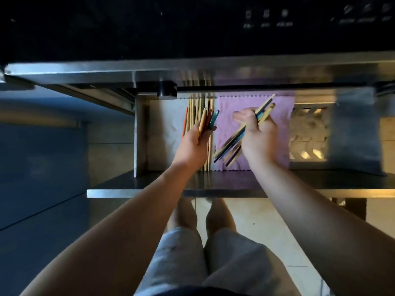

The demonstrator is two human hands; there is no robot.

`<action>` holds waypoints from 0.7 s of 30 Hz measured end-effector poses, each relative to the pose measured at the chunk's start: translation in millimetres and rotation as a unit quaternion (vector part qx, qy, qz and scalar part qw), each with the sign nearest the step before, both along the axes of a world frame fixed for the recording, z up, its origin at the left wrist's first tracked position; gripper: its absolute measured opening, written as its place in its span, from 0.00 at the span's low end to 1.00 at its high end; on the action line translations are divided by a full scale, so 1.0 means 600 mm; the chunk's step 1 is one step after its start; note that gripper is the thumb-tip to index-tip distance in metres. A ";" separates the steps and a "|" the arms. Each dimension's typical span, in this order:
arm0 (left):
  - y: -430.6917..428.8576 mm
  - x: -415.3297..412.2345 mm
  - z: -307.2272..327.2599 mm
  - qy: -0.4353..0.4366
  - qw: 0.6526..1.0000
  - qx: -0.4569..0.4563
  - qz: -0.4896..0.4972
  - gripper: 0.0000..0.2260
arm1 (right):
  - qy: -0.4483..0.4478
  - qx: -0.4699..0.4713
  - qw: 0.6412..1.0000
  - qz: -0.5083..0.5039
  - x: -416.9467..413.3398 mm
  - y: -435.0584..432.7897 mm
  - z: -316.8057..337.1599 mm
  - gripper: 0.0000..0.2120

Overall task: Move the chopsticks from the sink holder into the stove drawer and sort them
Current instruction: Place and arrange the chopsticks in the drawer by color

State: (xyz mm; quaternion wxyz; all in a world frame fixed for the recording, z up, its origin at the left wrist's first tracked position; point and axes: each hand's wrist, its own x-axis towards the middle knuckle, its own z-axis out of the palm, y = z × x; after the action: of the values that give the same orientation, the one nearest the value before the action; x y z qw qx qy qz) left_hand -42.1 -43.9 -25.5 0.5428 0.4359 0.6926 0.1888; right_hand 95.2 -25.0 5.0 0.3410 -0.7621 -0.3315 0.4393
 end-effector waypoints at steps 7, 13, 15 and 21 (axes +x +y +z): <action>0.035 -0.031 -0.153 0.018 0.999 -0.032 0.014 0.08 | 0.029 -0.054 0.996 0.058 -0.033 0.032 -0.185 0.11; 0.053 -0.044 -0.230 0.016 0.997 -0.074 0.027 0.07 | 0.000 -0.132 0.983 0.129 -0.055 0.073 -0.277 0.09; 0.054 -0.051 -0.247 0.080 0.994 -0.074 -0.013 0.07 | -0.055 -0.169 0.969 0.169 -0.057 0.080 -0.303 0.08; 0.043 -0.074 -0.260 0.162 0.984 -0.073 -0.029 0.06 | -0.163 -0.242 0.930 0.223 -0.026 0.033 -0.359 0.10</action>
State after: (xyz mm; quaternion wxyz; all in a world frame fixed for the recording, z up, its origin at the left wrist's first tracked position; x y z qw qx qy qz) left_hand -86.4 -18.4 -181.4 0.4584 0.4399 0.7707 0.0491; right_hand 79.6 -5.0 -210.3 -0.0192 -0.7891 -0.4273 0.4409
